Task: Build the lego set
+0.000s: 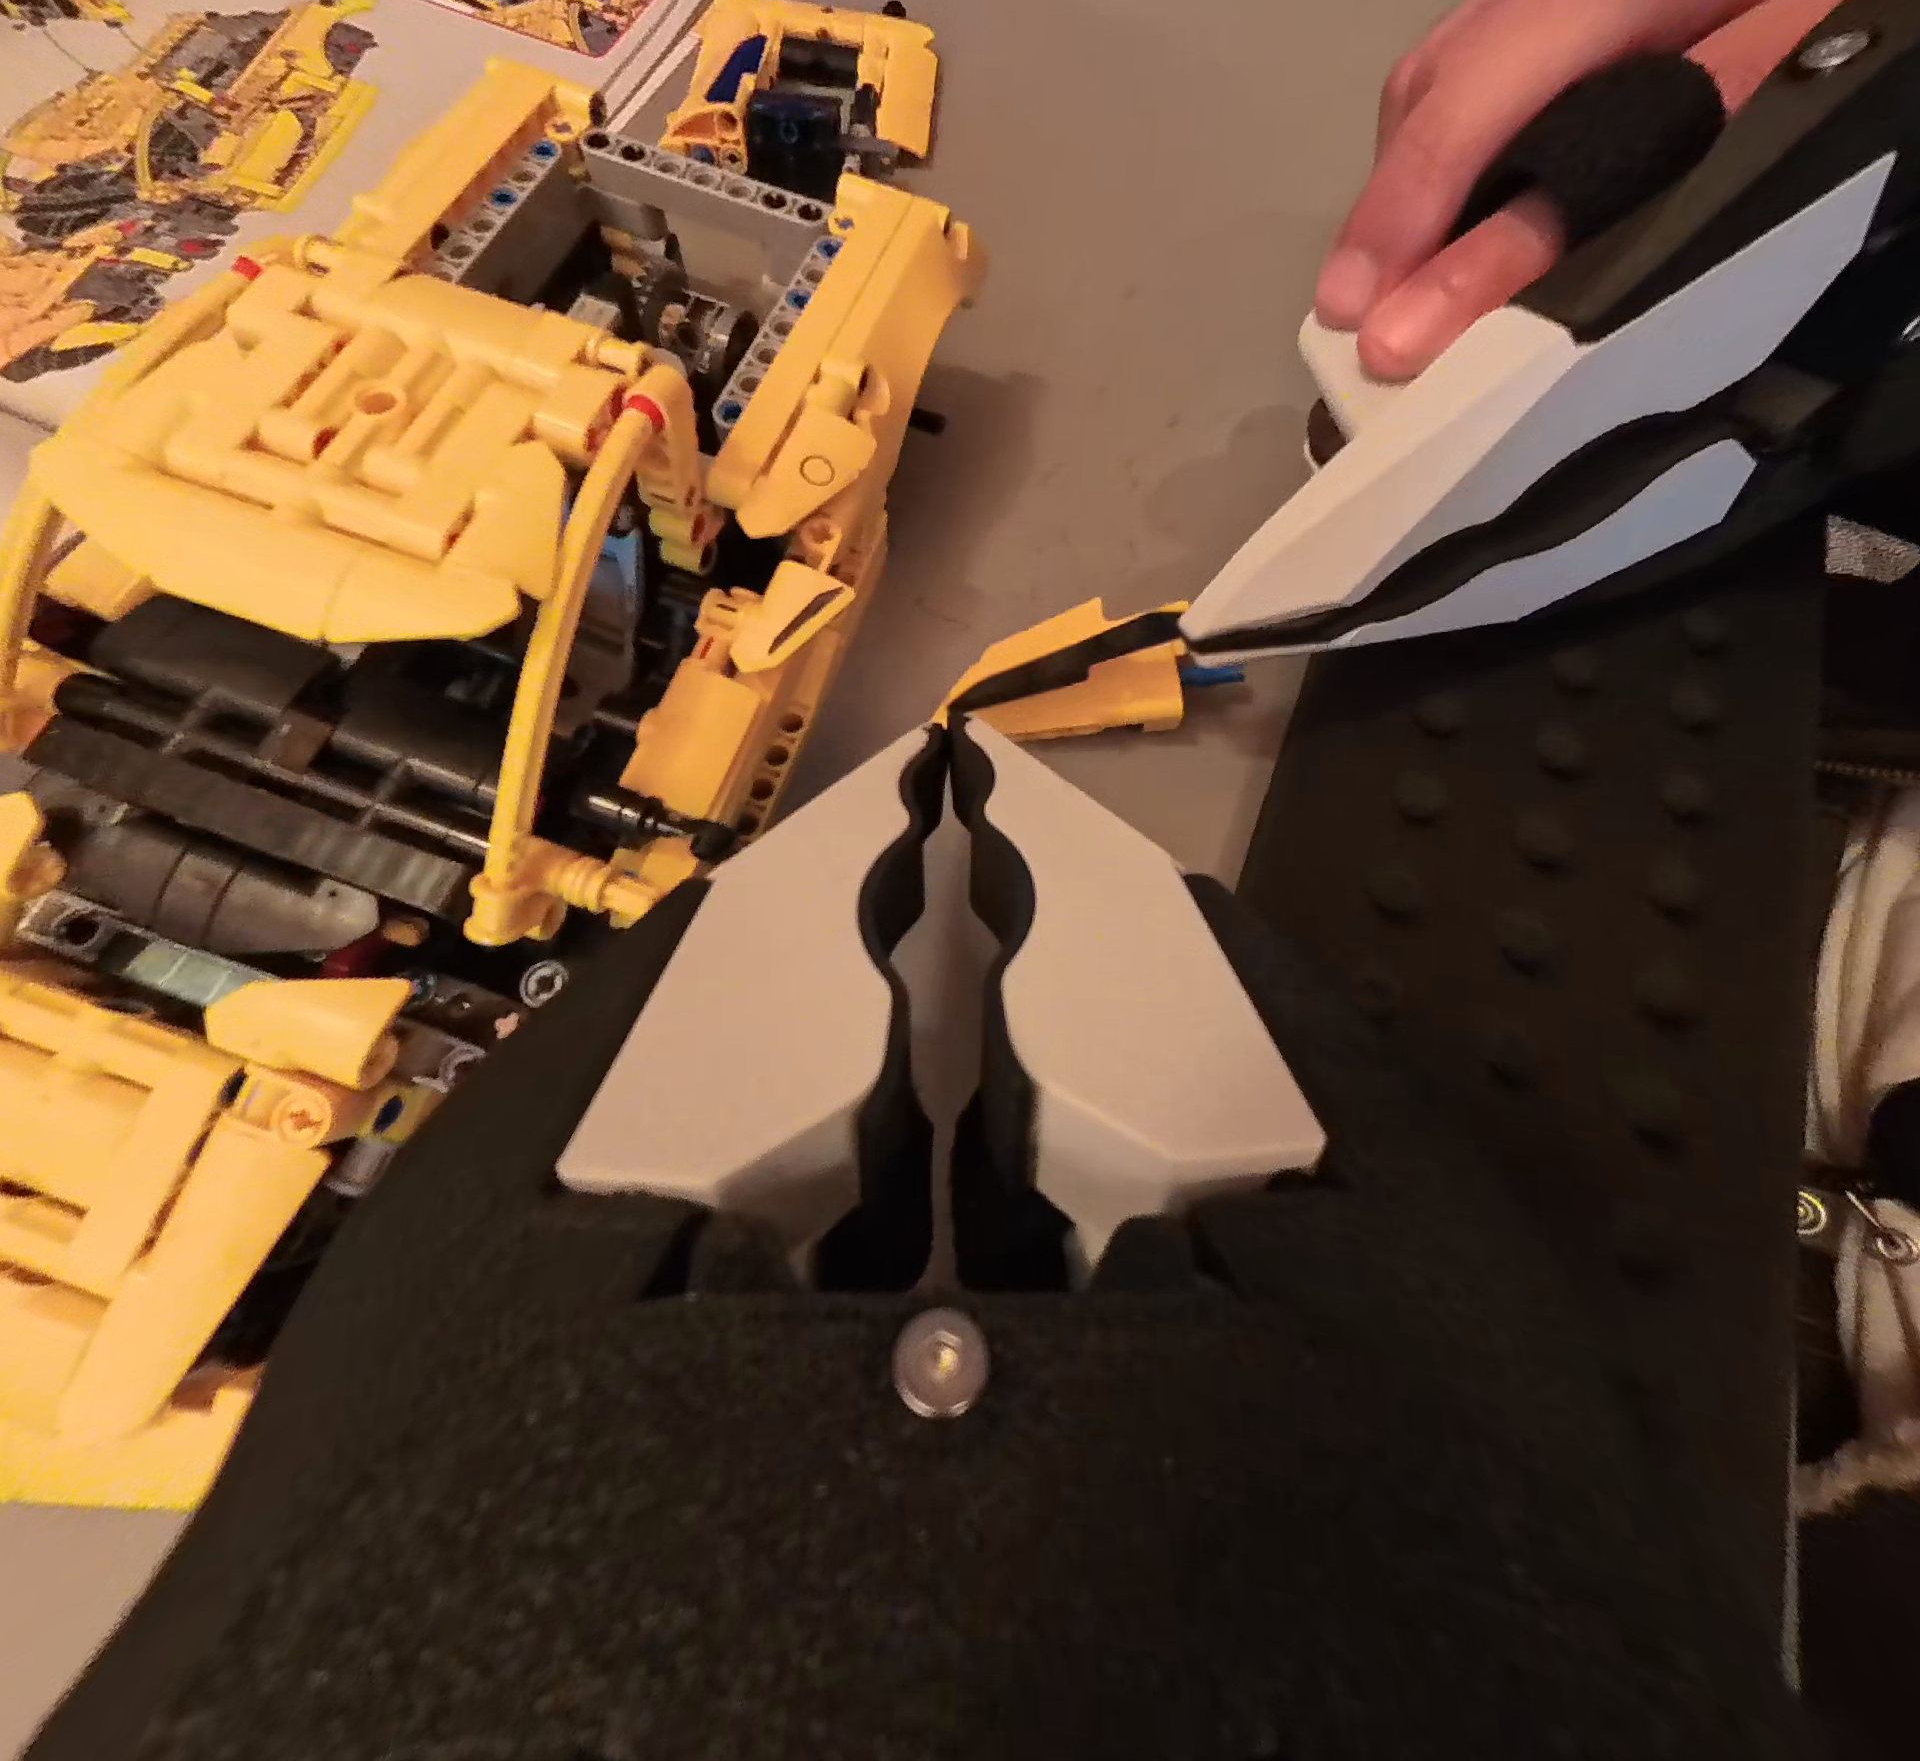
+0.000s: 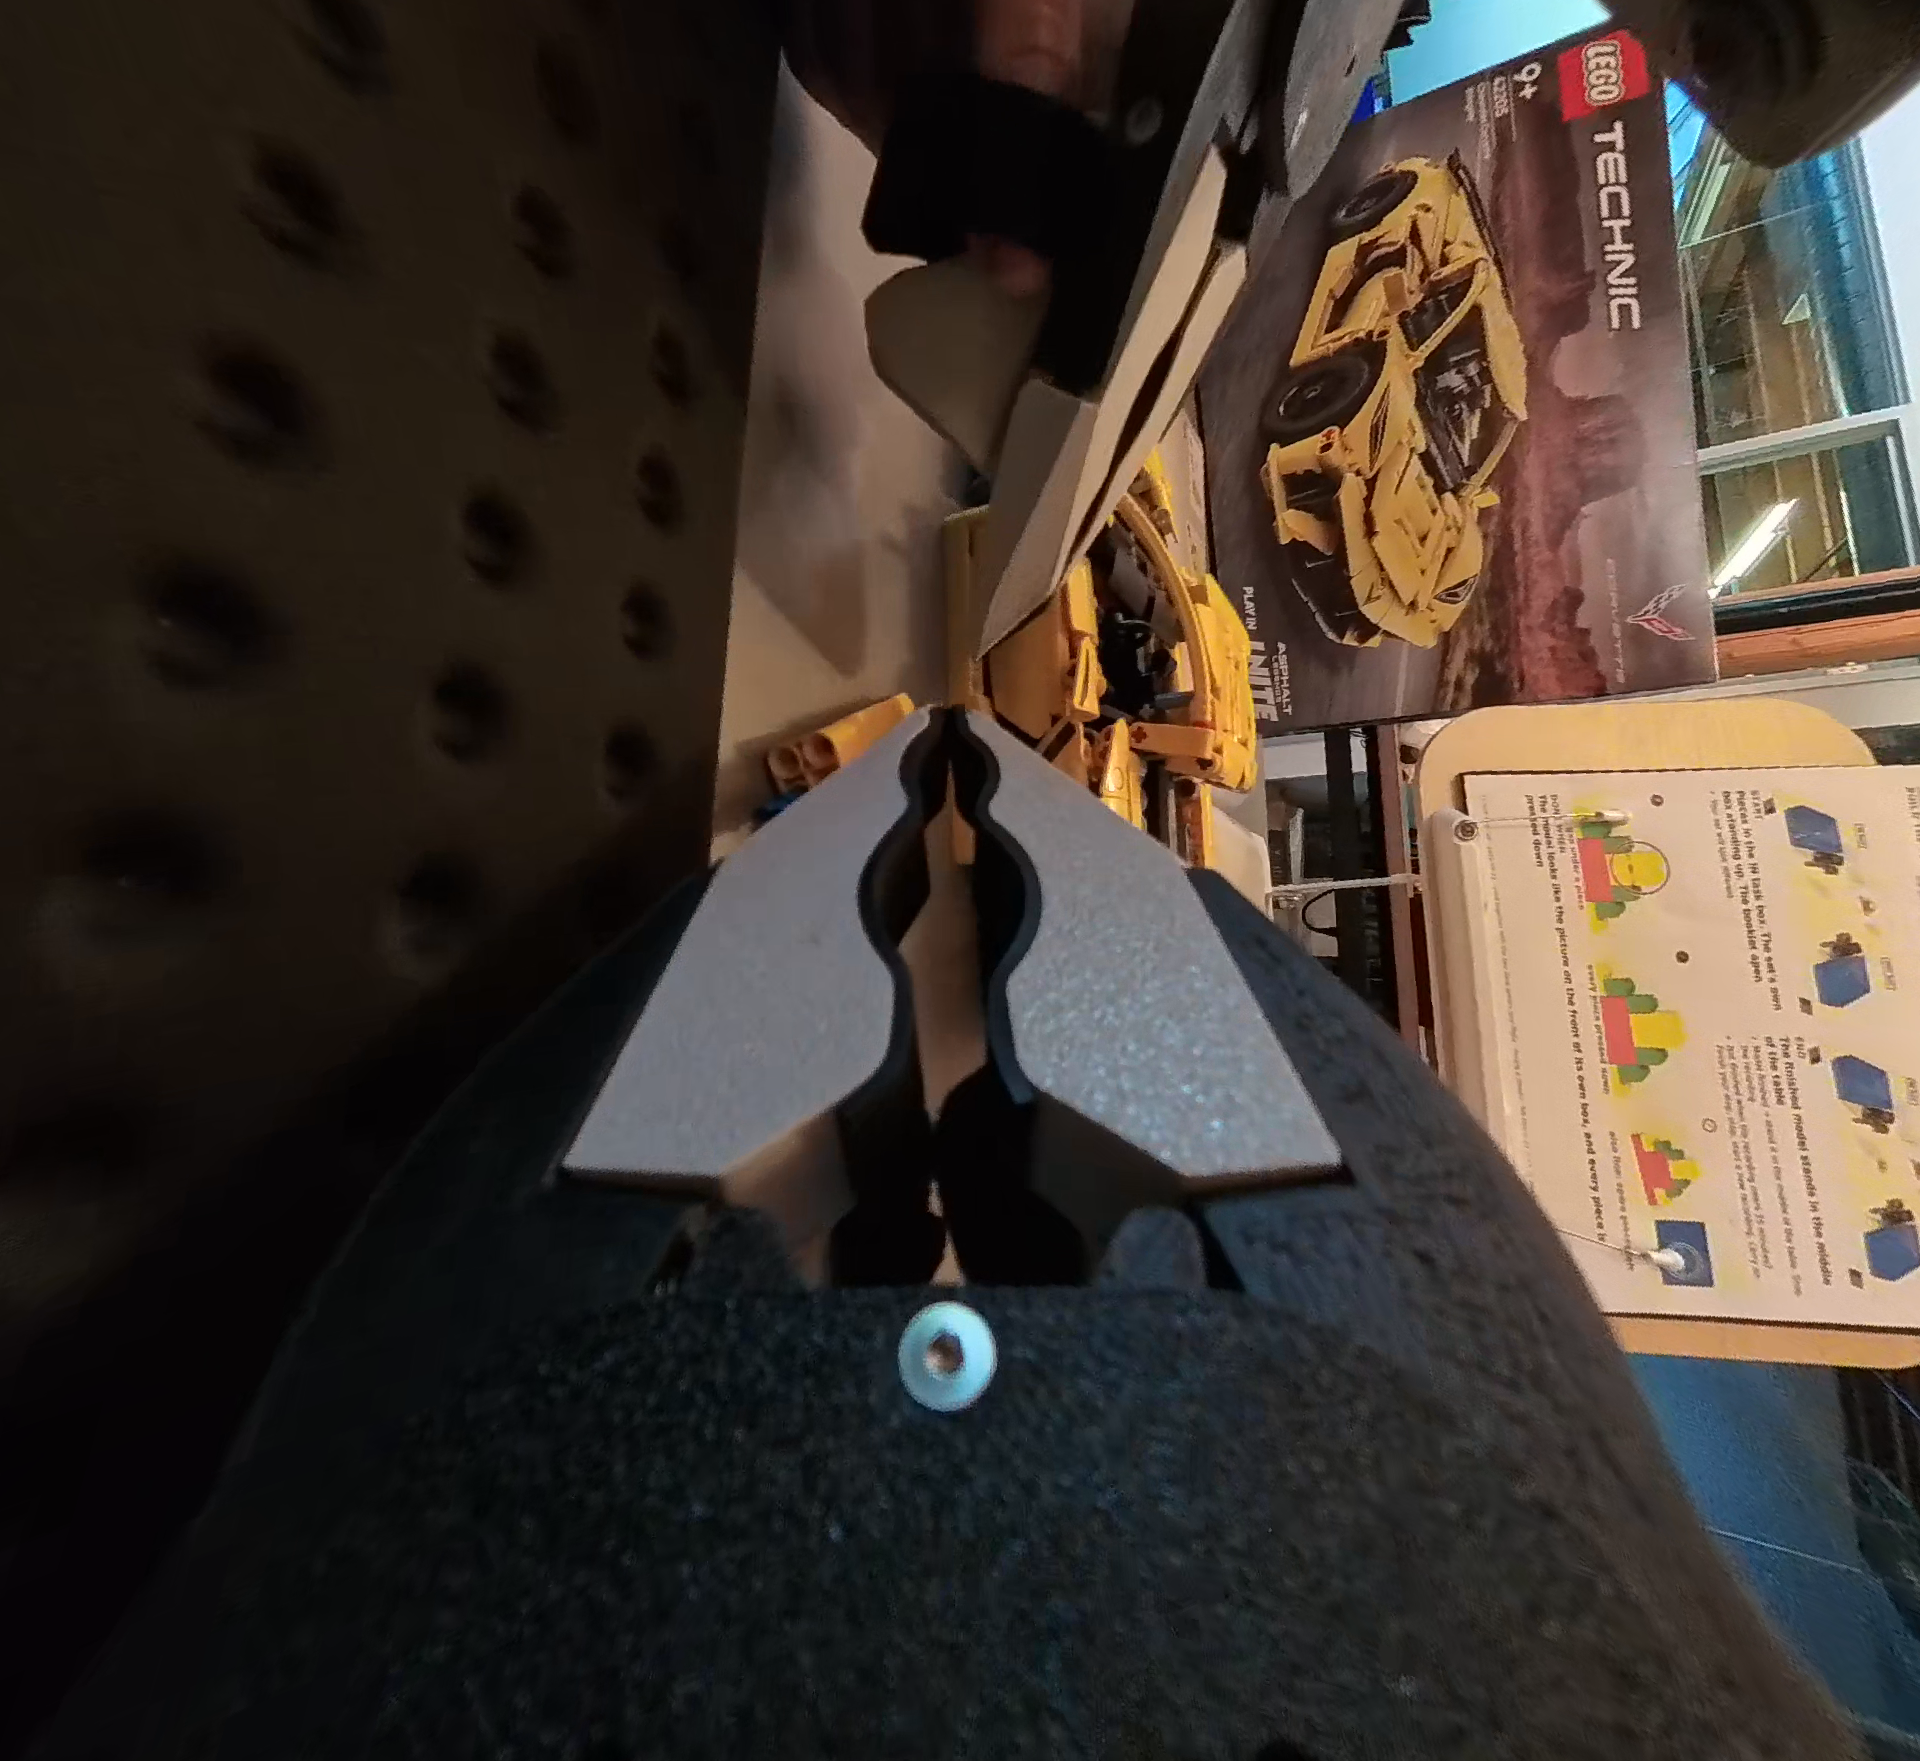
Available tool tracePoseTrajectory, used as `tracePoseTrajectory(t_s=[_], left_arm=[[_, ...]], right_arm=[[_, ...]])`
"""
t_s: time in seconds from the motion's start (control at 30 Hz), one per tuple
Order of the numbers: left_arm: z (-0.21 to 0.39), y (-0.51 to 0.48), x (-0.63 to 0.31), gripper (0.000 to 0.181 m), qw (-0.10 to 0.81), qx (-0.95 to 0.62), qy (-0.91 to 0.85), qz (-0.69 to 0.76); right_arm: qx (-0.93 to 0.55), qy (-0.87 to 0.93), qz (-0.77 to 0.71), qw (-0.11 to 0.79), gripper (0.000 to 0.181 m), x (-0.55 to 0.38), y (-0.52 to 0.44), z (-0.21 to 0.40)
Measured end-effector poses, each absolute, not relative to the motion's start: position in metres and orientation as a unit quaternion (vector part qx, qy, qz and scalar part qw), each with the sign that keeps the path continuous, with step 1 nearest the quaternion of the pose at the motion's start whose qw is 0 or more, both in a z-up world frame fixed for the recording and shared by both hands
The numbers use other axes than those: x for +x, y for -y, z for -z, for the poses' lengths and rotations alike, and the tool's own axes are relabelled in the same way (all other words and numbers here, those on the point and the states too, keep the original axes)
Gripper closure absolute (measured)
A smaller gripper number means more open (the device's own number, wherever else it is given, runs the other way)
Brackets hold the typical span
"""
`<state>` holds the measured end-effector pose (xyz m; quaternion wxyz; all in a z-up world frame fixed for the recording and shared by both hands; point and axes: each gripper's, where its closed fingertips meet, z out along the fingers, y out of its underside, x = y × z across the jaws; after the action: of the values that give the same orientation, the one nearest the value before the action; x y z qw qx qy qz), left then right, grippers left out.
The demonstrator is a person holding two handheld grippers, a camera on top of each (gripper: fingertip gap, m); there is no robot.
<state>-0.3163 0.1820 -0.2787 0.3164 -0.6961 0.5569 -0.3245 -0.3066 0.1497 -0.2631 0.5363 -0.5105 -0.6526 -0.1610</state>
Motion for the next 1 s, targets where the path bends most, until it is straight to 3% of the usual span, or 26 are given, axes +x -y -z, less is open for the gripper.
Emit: tracePoseTrajectory(t_s=[1.0], left_arm=[[0.2875,-0.1765,-0.3097,0.181,0.293,-0.696,-0.571,0.323]], right_arm=[[-0.515,0.651,0.163,0.534,0.181,-0.3054,-0.1529,0.2655]])
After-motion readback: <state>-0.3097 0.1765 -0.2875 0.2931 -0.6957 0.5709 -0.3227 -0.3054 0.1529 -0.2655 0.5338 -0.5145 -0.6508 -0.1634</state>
